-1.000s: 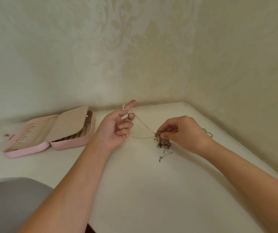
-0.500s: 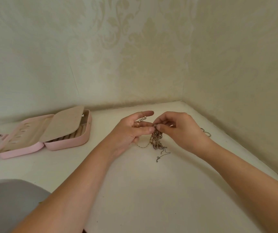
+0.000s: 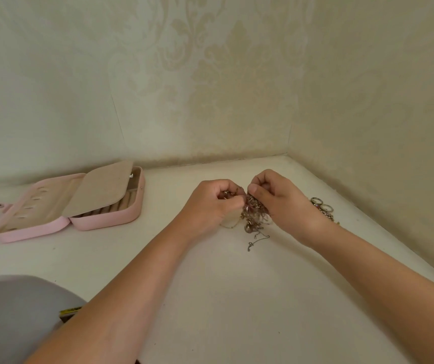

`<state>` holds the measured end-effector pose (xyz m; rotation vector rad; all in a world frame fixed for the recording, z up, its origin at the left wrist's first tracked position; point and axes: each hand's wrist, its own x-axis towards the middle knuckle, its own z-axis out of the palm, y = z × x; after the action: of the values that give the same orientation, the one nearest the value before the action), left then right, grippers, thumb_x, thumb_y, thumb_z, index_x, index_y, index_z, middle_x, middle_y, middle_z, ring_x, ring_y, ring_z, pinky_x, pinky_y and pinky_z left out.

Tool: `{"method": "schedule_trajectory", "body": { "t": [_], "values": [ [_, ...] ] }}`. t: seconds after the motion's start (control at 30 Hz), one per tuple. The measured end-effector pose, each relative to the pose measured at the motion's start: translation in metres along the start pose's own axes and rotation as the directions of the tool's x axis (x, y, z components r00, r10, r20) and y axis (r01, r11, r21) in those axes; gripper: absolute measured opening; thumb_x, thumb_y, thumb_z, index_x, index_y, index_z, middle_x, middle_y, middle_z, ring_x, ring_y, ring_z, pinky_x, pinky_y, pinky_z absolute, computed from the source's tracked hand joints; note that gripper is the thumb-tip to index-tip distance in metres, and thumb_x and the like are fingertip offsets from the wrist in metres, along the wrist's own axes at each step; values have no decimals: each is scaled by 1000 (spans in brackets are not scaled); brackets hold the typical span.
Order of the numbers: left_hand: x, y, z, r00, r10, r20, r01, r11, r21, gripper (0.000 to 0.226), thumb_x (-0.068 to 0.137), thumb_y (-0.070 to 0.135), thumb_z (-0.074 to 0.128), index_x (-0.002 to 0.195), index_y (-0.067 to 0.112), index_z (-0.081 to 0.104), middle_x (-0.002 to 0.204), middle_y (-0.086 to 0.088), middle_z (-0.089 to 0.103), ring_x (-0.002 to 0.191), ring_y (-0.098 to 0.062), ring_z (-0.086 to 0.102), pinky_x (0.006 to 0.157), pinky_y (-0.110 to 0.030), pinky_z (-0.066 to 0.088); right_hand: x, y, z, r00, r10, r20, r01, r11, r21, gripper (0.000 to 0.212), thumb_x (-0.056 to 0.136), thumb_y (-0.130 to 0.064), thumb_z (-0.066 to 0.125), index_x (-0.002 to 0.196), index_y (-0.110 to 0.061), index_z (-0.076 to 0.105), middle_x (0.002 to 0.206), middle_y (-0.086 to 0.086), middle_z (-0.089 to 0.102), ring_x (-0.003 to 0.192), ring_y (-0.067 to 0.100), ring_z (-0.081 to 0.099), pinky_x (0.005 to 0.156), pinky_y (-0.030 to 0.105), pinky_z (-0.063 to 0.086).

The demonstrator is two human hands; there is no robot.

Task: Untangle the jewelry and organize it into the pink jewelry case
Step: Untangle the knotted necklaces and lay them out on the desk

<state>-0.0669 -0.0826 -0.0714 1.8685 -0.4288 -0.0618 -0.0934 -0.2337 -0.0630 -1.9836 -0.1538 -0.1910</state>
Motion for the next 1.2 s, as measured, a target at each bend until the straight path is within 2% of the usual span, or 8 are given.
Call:
{"method": "schedule_trajectory", "body": {
  "t": [0.2, 0.4, 0.6, 0.7, 0.8, 0.93, 1.1, 1.2],
  "values": [
    [0, 2, -1, 996, -64, 59, 72, 987, -141, 20, 94, 13, 52, 76, 11, 60, 47, 17, 43, 45, -3, 30, 45, -14, 26, -1, -4, -11, 972, 94, 217, -158, 942, 297, 5, 88, -4, 64, 90, -9, 61, 70, 4, 63, 67, 15, 59, 64, 21, 50],
    [-3, 9, 2, 969, -120, 215, 211, 858, -468, 20, 98, 15, 47, 80, 9, 54, 62, 9, 53, 50, -3, 31, 41, -14, 21, 2, -4, -15, 997, 34, -72, -40, 996, -80, 15, 84, -5, 59, 73, -12, 66, 67, 4, 61, 57, 10, 52, 56, 19, 43],
    [-5, 11, 4, 939, -112, 326, 236, 898, -370, 21, 98, 18, 45, 77, 18, 48, 62, 10, 47, 50, -4, 24, 41, -14, 18, -1, -2, -8, 970, -109, -217, 59, 973, -222, 15, 89, -8, 54, 80, -17, 63, 77, 3, 66, 67, 16, 57, 58, 17, 43],
    [-4, 12, 1, 958, -98, 270, 190, 922, -337, 27, 98, 17, 45, 71, 20, 41, 60, 10, 36, 49, -5, 20, 42, -15, 15, 2, -4, -10, 987, 47, -153, -39, 998, 57, 20, 90, -5, 50, 75, -13, 61, 74, 5, 62, 72, 22, 57, 74, 30, 48],
    [-3, 11, -1, 974, -105, 202, 168, 929, -330, 29, 98, 18, 44, 70, 19, 39, 60, 9, 32, 48, -5, 18, 41, -15, 14, 2, -12, -21, 965, 148, 216, -247, 791, 560, 22, 89, -3, 40, 72, -5, 54, 66, 5, 52, 64, 19, 53, 70, 30, 48],
    [-4, 13, 2, 970, -114, 216, 183, 924, -334, 32, 100, 17, 42, 69, 14, 47, 52, 13, 43, 46, -4, 22, 43, -18, 14, -4, -19, -22, 900, 86, 428, -378, 644, 665, 27, 80, -19, 52, 54, -12, 53, 57, 5, 49, 55, 17, 48, 64, 30, 42],
    [-4, 12, -2, 979, -106, 174, 173, 882, -437, 24, 99, 18, 45, 86, 6, 62, 62, 12, 58, 49, -4, 26, 42, -14, 19, 1, -15, -31, 946, 144, 290, -297, 741, 602, 19, 72, -14, 65, 60, -15, 51, 62, 1, 44, 48, 9, 43, 45, 19, 36],
    [-3, 13, -3, 983, -100, 151, 157, 885, -438, 21, 97, 18, 48, 86, 8, 63, 59, 14, 56, 48, -5, 27, 41, -13, 22, 0, -15, -34, 953, 175, 248, -259, 894, 365, 17, 69, -25, 71, 70, -15, 57, 53, -5, 49, 40, 5, 32, 39, 17, 22]
  ]
}}
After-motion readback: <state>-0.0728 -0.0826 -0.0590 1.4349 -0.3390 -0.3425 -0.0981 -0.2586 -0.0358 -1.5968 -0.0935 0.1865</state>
